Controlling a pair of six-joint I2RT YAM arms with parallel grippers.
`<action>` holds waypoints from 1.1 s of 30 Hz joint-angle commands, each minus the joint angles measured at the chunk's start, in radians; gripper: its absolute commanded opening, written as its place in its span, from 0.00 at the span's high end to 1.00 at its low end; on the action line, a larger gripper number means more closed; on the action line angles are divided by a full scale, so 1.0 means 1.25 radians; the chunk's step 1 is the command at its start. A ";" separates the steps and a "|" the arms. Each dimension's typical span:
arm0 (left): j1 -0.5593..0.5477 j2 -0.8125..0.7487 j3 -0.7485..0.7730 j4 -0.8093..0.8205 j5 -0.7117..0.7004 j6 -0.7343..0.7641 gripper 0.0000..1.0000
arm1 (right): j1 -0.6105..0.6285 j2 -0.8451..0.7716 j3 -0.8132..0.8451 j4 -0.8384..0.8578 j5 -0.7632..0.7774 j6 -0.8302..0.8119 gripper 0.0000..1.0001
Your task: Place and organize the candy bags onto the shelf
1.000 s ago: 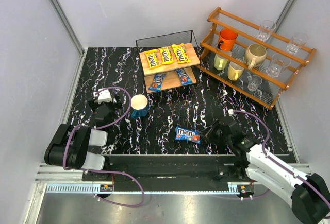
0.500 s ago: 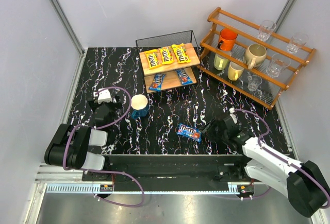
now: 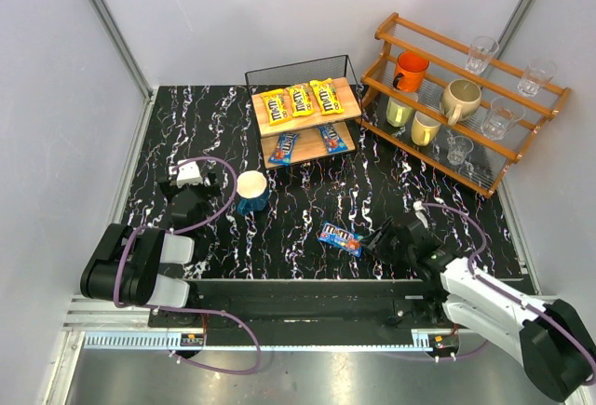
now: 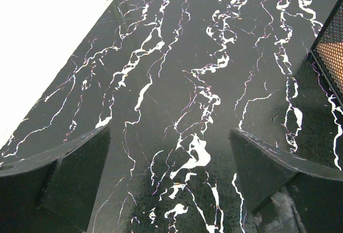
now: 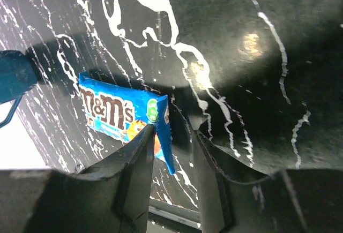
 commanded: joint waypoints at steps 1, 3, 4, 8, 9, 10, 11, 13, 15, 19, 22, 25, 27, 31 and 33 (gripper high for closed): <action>0.005 -0.015 0.018 0.053 0.004 -0.010 0.01 | 0.003 0.054 -0.024 0.134 -0.043 -0.044 0.56; 0.005 -0.015 0.018 0.053 0.004 -0.010 0.01 | 0.003 0.083 -0.037 0.201 -0.057 -0.050 0.56; 0.005 -0.017 0.018 0.053 0.004 -0.012 0.01 | 0.002 0.092 -0.042 0.242 -0.062 -0.054 0.56; 0.005 -0.015 0.018 0.053 0.004 -0.012 0.01 | 0.003 0.125 -0.046 0.283 -0.075 -0.072 0.56; 0.005 -0.015 0.018 0.053 0.004 -0.010 0.01 | 0.002 0.127 -0.045 0.284 -0.076 -0.076 0.55; 0.005 -0.015 0.018 0.053 0.004 -0.010 0.01 | 0.003 0.128 -0.046 0.292 -0.077 -0.079 0.55; 0.005 -0.015 0.018 0.053 0.004 -0.012 0.01 | 0.002 0.128 -0.046 0.294 -0.077 -0.081 0.55; 0.005 -0.017 0.018 0.053 0.004 -0.010 0.01 | 0.002 0.124 -0.047 0.298 -0.074 -0.086 0.55; 0.005 -0.015 0.018 0.053 0.004 -0.010 0.01 | 0.003 0.124 -0.050 0.299 -0.069 -0.090 0.54; 0.005 -0.015 0.018 0.053 0.004 -0.012 0.01 | 0.002 0.149 -0.051 0.320 -0.069 -0.096 0.52; 0.005 -0.015 0.018 0.053 0.004 -0.010 0.01 | 0.003 0.197 -0.047 0.355 -0.092 -0.103 0.51; 0.005 -0.015 0.018 0.053 0.004 -0.010 0.01 | 0.003 0.256 -0.037 0.393 -0.116 -0.108 0.53; 0.005 -0.015 0.018 0.053 0.004 -0.010 0.01 | 0.003 0.289 -0.035 0.416 -0.124 -0.106 0.60; 0.005 -0.015 0.018 0.053 0.004 -0.012 0.01 | 0.003 0.320 -0.034 0.446 -0.128 -0.097 0.68; 0.005 -0.015 0.018 0.053 0.004 -0.012 0.01 | 0.003 0.322 -0.030 0.448 -0.128 -0.101 0.68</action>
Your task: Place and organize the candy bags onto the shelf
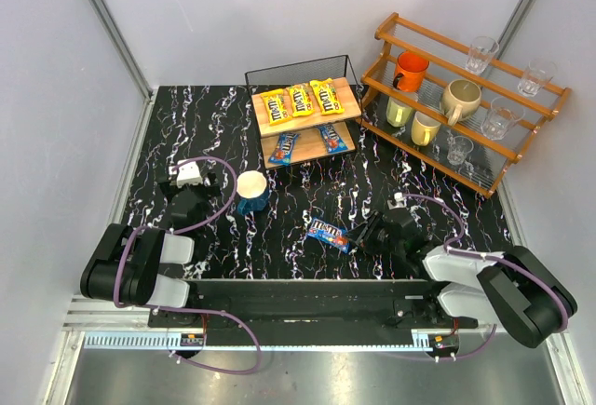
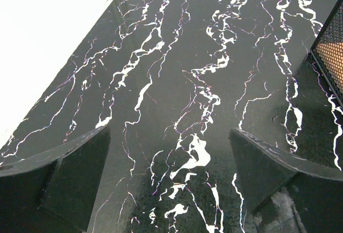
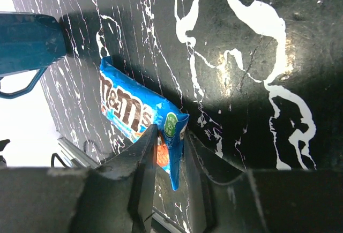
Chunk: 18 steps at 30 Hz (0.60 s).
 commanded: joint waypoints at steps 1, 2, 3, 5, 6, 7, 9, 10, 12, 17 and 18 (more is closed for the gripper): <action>0.005 -0.015 0.017 0.053 0.004 -0.011 0.01 | 0.003 0.021 0.003 -0.017 0.000 -0.022 0.68; 0.005 -0.015 0.018 0.053 0.004 -0.011 0.01 | 0.003 0.019 0.003 -0.018 0.000 -0.023 0.69; 0.005 -0.015 0.017 0.053 0.005 -0.011 0.01 | 0.003 0.013 0.003 -0.022 0.003 -0.024 0.69; 0.005 -0.017 0.017 0.053 0.004 -0.010 0.01 | 0.002 0.006 -0.001 -0.023 0.003 -0.025 0.72; 0.005 -0.015 0.018 0.053 0.004 -0.011 0.01 | 0.003 0.000 -0.002 -0.022 0.004 -0.027 0.73; 0.005 -0.015 0.018 0.053 0.004 -0.011 0.01 | 0.003 -0.001 -0.002 -0.022 0.004 -0.030 0.74; 0.005 -0.015 0.018 0.053 0.004 -0.011 0.01 | 0.003 -0.008 -0.005 -0.024 0.006 -0.032 0.76; 0.005 -0.015 0.018 0.053 0.004 -0.011 0.01 | 0.003 -0.008 -0.005 -0.025 0.006 -0.034 0.78; 0.005 -0.015 0.017 0.053 0.004 -0.011 0.01 | 0.003 -0.012 -0.005 -0.028 0.009 -0.034 0.80; 0.005 -0.015 0.018 0.053 0.004 -0.011 0.01 | 0.003 -0.014 -0.006 -0.029 0.014 -0.034 0.95; 0.005 -0.015 0.018 0.053 0.005 -0.011 0.01 | 0.002 -0.016 -0.006 -0.028 0.016 -0.033 0.99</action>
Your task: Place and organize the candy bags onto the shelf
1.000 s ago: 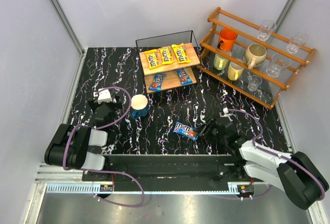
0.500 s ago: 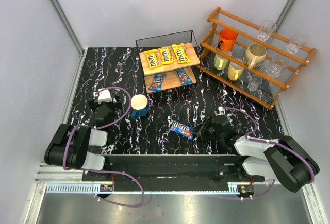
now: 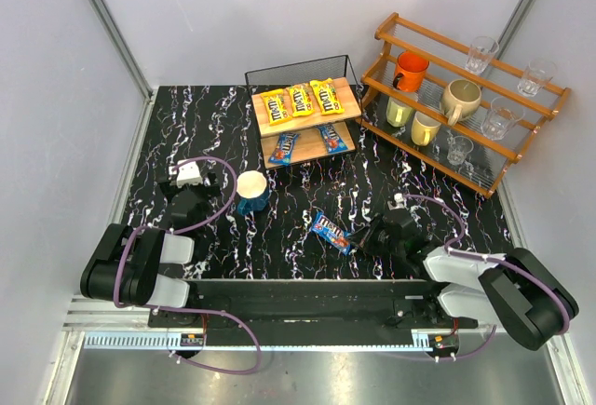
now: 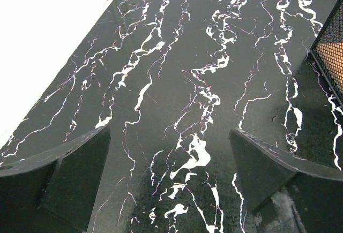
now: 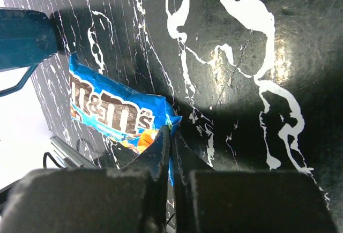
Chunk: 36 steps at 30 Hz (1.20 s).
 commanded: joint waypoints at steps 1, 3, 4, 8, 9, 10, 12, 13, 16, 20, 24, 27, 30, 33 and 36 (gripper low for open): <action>0.005 -0.017 0.018 0.053 0.004 -0.011 0.01 | 0.002 -0.015 -0.004 -0.014 0.016 -0.016 1.00; 0.005 -0.014 0.018 0.053 0.004 -0.010 0.01 | 0.002 -0.025 -0.006 -0.006 0.017 -0.015 1.00; 0.005 -0.015 0.018 0.053 0.004 -0.011 0.01 | 0.002 -0.031 -0.006 -0.007 0.023 -0.010 1.00; 0.005 -0.015 0.018 0.053 0.005 -0.011 0.01 | 0.003 -0.087 0.024 -0.027 0.050 0.002 1.00; 0.005 -0.015 0.018 0.053 0.004 -0.013 0.01 | 0.002 -0.098 0.035 -0.054 0.070 0.001 1.00; 0.004 -0.015 0.017 0.053 0.004 -0.011 0.01 | 0.002 -0.108 0.059 -0.067 0.079 -0.004 1.00; 0.005 -0.015 0.018 0.053 0.004 -0.011 0.01 | 0.003 -0.129 0.083 -0.092 0.114 -0.015 1.00; 0.005 -0.015 0.017 0.053 0.004 -0.011 0.01 | 0.003 -0.128 0.106 -0.093 0.115 -0.018 1.00; 0.005 -0.015 0.017 0.053 0.004 -0.011 0.01 | 0.003 -0.089 0.154 -0.079 0.145 -0.037 1.00; 0.005 -0.015 0.018 0.053 0.004 -0.011 0.01 | 0.002 0.011 0.215 -0.006 0.126 -0.054 1.00; 0.005 -0.015 0.018 0.053 0.005 -0.011 0.01 | 0.003 0.098 0.291 0.051 0.130 -0.069 1.00; 0.005 -0.015 0.018 0.053 0.005 -0.011 0.01 | 0.002 0.154 0.354 0.062 0.143 -0.087 1.00; 0.005 -0.015 0.017 0.052 0.005 -0.011 0.01 | 0.002 0.201 0.410 0.082 0.165 -0.102 1.00; 0.005 -0.015 0.018 0.052 0.006 -0.011 0.01 | 0.002 0.246 0.471 0.090 0.192 -0.108 1.00; 0.005 -0.015 0.018 0.052 0.005 -0.011 0.01 | 0.001 0.302 0.528 0.094 0.221 -0.098 1.00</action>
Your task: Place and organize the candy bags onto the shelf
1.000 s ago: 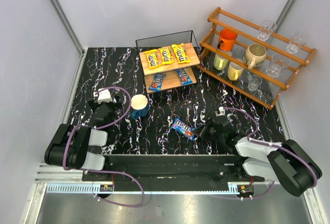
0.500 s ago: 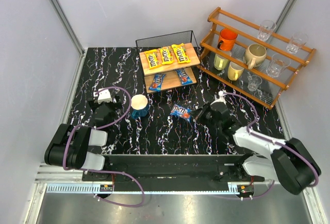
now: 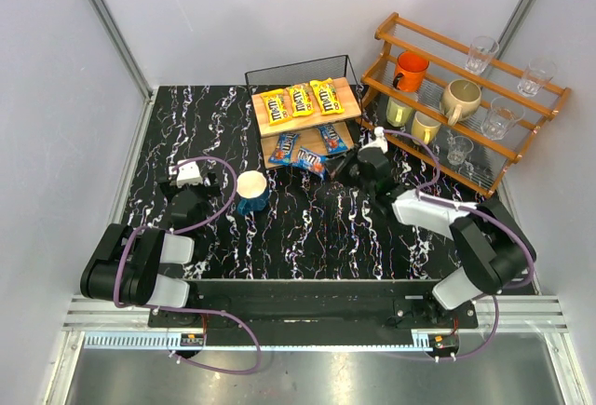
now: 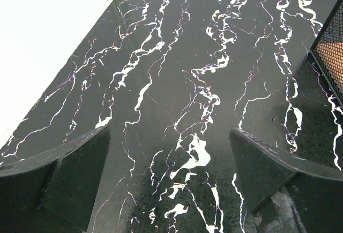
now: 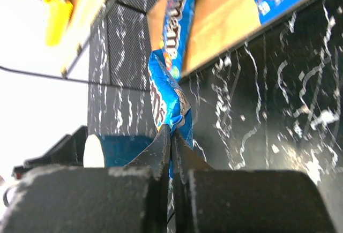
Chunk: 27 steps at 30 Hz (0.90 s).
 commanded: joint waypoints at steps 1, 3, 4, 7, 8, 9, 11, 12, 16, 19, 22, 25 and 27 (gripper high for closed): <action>0.005 -0.015 0.018 0.052 0.005 -0.011 0.01 | 0.001 0.074 0.097 0.059 0.076 -0.008 1.00; 0.005 -0.015 0.020 0.052 0.005 -0.011 0.01 | -0.003 0.100 0.123 0.071 0.103 0.021 1.00; 0.005 -0.015 0.020 0.052 0.005 -0.011 0.01 | -0.004 0.127 0.129 0.086 0.113 0.031 1.00; 0.005 -0.015 0.018 0.052 0.005 -0.011 0.01 | -0.009 0.182 0.165 0.107 0.139 0.056 1.00; 0.005 -0.015 0.018 0.052 0.005 -0.011 0.01 | -0.010 0.195 0.176 0.107 0.151 0.061 1.00; 0.006 -0.015 0.020 0.052 0.005 -0.011 0.01 | -0.012 0.208 0.197 0.106 0.159 0.063 1.00; 0.006 -0.014 0.018 0.052 0.005 -0.011 0.01 | -0.015 0.241 0.214 0.109 0.184 0.074 1.00; 0.006 -0.017 0.020 0.052 0.005 -0.011 0.01 | -0.018 0.251 0.228 0.109 0.193 0.079 1.00; 0.006 -0.015 0.018 0.052 0.006 -0.011 0.01 | -0.021 0.283 0.252 0.106 0.248 0.105 1.00; 0.006 -0.015 0.020 0.052 0.006 -0.011 0.01 | -0.021 0.300 0.273 0.095 0.286 0.124 1.00; 0.006 -0.015 0.020 0.052 0.005 -0.011 0.01 | -0.023 0.329 0.311 0.074 0.283 0.134 1.00; 0.006 -0.015 0.020 0.050 0.006 -0.011 0.01 | -0.021 0.366 0.351 0.049 0.263 0.155 1.00; 0.006 -0.015 0.020 0.050 0.006 -0.011 0.01 | -0.021 0.387 0.378 0.030 0.261 0.173 1.00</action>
